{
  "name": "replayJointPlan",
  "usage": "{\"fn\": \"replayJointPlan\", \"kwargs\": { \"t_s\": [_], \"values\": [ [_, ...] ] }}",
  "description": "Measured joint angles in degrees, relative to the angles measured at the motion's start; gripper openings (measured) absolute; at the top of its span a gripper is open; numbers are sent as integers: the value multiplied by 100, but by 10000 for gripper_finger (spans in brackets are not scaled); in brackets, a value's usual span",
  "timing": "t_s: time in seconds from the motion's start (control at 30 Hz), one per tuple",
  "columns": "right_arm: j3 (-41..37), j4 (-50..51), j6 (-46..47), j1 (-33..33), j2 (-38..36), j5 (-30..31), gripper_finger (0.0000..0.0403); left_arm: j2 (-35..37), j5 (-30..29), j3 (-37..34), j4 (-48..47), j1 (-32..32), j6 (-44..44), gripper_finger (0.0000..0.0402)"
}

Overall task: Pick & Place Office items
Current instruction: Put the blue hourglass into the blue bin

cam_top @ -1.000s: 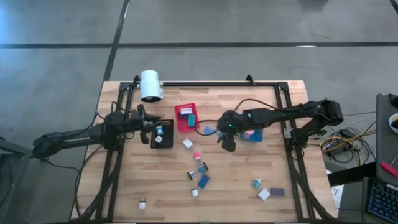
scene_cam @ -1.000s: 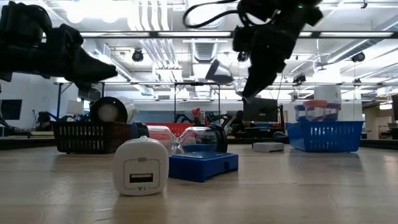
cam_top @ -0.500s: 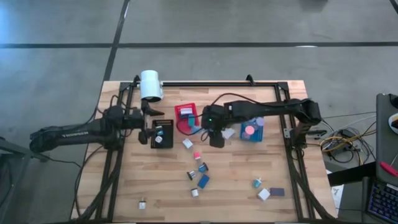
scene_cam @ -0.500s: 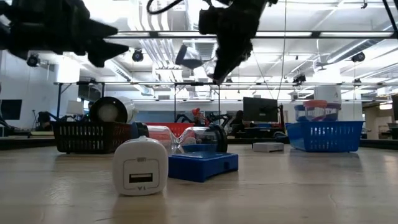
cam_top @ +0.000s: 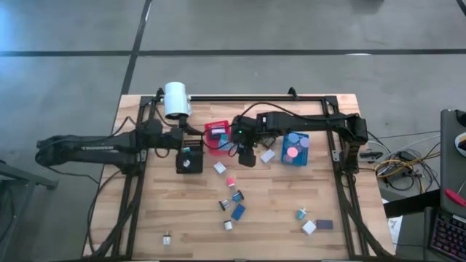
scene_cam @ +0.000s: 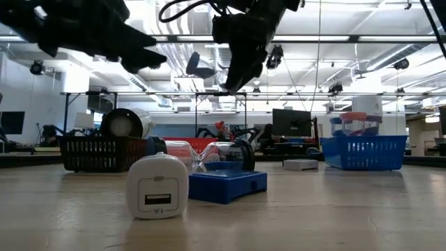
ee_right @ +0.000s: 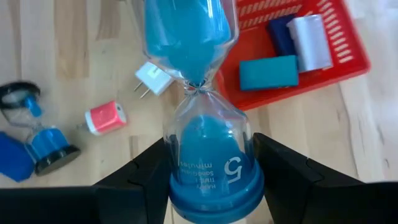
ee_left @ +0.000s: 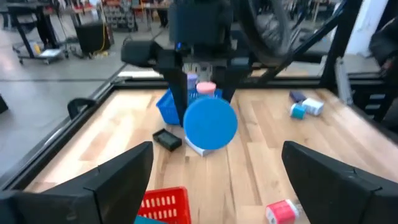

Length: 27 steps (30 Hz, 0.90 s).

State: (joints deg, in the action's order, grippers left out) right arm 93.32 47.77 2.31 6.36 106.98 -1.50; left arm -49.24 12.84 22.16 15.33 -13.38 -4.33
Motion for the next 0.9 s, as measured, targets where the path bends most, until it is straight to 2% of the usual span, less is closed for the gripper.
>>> {"fn": "replayJointPlan", "kwargs": {
  "t_s": [0.4, 0.57, 0.9],
  "values": [
    [86, 9, -52, 34, -15, 3, 189, -1386, -39, 983, 7, 12, -754, 363],
    [85, 36, -55, 34, -15, 5, 189, -1699, 135, 1235, -191, 23, -907, 363],
    [78, 5, -47, 27, -15, 3, 189, -2196, 68, 1553, -195, 39, -1117, 362]
  ]
}}
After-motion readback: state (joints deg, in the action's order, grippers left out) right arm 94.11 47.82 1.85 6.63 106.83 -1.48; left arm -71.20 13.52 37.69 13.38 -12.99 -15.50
